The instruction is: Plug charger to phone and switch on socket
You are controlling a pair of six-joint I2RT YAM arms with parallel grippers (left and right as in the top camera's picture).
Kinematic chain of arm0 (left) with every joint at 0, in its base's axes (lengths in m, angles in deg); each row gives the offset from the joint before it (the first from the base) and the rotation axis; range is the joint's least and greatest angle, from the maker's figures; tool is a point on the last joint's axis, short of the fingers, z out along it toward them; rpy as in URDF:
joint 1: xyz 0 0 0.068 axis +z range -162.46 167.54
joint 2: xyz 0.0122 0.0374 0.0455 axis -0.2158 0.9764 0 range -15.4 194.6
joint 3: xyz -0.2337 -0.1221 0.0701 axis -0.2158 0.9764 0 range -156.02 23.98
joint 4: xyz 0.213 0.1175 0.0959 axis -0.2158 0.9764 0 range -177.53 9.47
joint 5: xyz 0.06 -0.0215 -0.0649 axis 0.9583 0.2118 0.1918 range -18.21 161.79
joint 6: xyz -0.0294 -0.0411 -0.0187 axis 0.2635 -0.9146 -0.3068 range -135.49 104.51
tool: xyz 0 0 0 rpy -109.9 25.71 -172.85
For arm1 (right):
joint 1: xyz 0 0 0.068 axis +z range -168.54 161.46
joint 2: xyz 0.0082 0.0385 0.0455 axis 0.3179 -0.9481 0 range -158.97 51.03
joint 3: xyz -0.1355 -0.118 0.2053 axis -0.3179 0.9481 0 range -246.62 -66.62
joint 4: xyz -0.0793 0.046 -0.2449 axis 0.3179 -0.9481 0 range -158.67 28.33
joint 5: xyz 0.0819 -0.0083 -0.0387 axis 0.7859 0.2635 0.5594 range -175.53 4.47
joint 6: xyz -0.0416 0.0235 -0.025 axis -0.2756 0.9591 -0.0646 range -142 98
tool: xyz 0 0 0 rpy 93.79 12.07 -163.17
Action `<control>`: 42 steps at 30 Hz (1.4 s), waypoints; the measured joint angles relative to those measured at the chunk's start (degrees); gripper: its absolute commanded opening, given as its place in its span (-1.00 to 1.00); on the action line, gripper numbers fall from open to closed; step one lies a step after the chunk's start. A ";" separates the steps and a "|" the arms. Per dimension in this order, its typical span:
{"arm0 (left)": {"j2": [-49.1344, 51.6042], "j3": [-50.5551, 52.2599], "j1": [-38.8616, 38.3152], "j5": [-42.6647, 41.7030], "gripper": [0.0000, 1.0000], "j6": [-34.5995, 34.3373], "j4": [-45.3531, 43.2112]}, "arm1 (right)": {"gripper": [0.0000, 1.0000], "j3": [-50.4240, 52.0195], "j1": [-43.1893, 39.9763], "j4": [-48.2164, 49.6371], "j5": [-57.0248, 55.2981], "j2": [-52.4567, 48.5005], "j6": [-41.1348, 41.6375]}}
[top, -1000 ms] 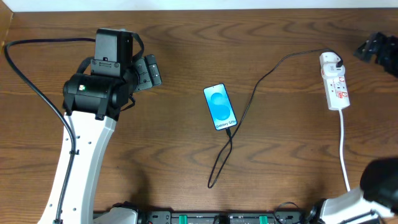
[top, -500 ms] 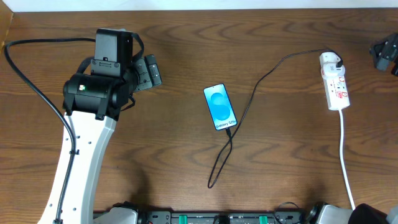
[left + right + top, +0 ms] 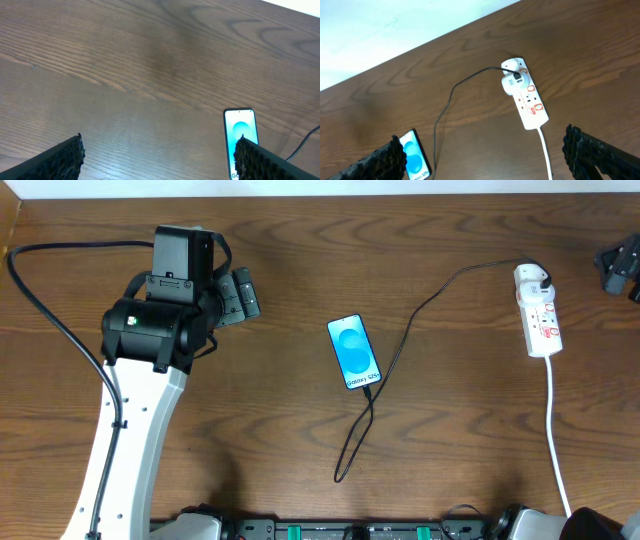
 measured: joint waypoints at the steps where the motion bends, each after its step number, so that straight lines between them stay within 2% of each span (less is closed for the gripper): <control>1: 0.00 0.00 0.00 -0.02 0.90 0.00 0.00 | 0.98 0.00 0.00 0.00 0.00 0.00 0.00; 15: -0.04 0.00 0.00 0.00 0.90 0.00 -0.24 | 0.99 0.00 0.00 0.00 0.00 0.00 0.11; 21: -3.61 3.43 -0.02 0.00 0.90 0.02 -6.91 | 0.98 0.00 0.00 0.00 0.00 0.00 0.13; 27: -15.34 16.55 -0.04 0.15 0.90 0.07 -21.07 | 0.98 0.00 0.00 -0.04 -0.17 0.00 0.13; 42: -44.33 57.44 4.61 0.20 0.90 0.15 -65.57 | 0.99 0.00 0.00 -0.02 -0.37 0.00 0.15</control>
